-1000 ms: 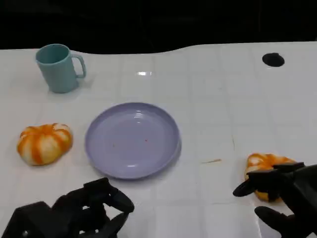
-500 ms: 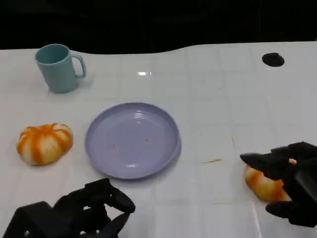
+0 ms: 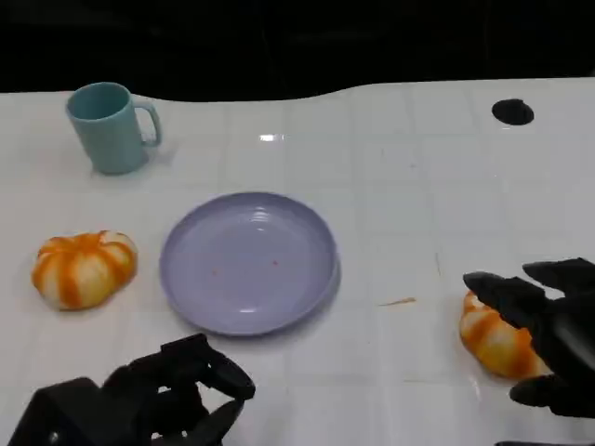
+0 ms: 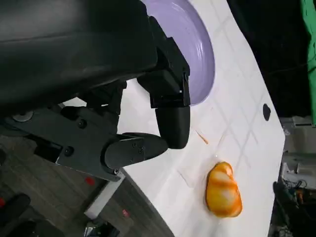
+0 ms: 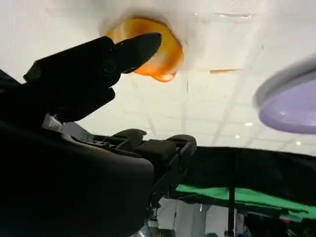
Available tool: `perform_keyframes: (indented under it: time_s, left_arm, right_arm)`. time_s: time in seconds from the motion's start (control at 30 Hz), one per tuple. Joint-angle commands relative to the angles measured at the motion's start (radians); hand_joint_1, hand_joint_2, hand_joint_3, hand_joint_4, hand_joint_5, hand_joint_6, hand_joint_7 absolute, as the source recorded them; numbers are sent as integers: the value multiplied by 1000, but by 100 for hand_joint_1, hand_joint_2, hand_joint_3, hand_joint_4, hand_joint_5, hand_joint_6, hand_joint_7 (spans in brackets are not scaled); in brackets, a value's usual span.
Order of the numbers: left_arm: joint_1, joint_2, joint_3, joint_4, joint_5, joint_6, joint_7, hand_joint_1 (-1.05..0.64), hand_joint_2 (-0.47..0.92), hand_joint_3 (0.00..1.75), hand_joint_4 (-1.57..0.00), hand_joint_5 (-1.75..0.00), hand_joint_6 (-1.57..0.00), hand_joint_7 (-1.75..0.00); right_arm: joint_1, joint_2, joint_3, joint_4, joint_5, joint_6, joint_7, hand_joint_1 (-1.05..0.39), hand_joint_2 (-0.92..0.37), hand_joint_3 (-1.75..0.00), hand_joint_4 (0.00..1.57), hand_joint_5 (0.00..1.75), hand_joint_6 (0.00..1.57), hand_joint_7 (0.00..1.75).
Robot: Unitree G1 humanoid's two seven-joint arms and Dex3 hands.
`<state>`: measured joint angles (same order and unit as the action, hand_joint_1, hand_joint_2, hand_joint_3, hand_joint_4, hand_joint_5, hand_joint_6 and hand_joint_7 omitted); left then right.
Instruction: Grasp the bread from the table and place it into the plate.
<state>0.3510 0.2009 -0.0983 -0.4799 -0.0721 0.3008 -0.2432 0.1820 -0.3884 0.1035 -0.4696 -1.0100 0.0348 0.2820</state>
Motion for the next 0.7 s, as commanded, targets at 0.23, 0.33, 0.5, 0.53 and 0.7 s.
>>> perform_keyframes:
  time_s: [0.23, 0.33, 0.5, 0.53, 0.7]
  left_arm:
    - [8, 0, 0, -28, 5, 12, 5, -31, 81, 65, -69, -175, -61, -133]
    - [11, 0, -2, -36, 8, 15, 6, -31, 81, 65, -69, -175, -61, -133]
    - [16, -3, -3, -42, 6, 15, 5, -31, 81, 64, -69, -175, -61, -133]
    - [16, -3, -3, -44, 7, 16, 5, -31, 81, 64, -69, -175, -61, -133]
    - [20, -7, -2, -58, 7, 29, 8, -30, 81, 64, -69, -175, -61, -132]
  right_arm:
    - [-108, -15, 68, 210, -11, 30, -13, -45, -80, -1, 24, 31, 41, 2]
    - [-144, -11, 89, 271, -9, 42, -23, -46, -81, -1, 25, 29, 42, 2]
    - [-200, 1, 118, 386, 24, 42, -77, -48, -84, -2, 28, 27, 43, 1]
    - [-213, 3, 125, 414, 31, 41, -90, -48, -85, -2, 29, 26, 43, 1]
    - [-271, 14, 164, 530, 52, 54, -128, -51, -91, -3, 29, 23, 42, 0]
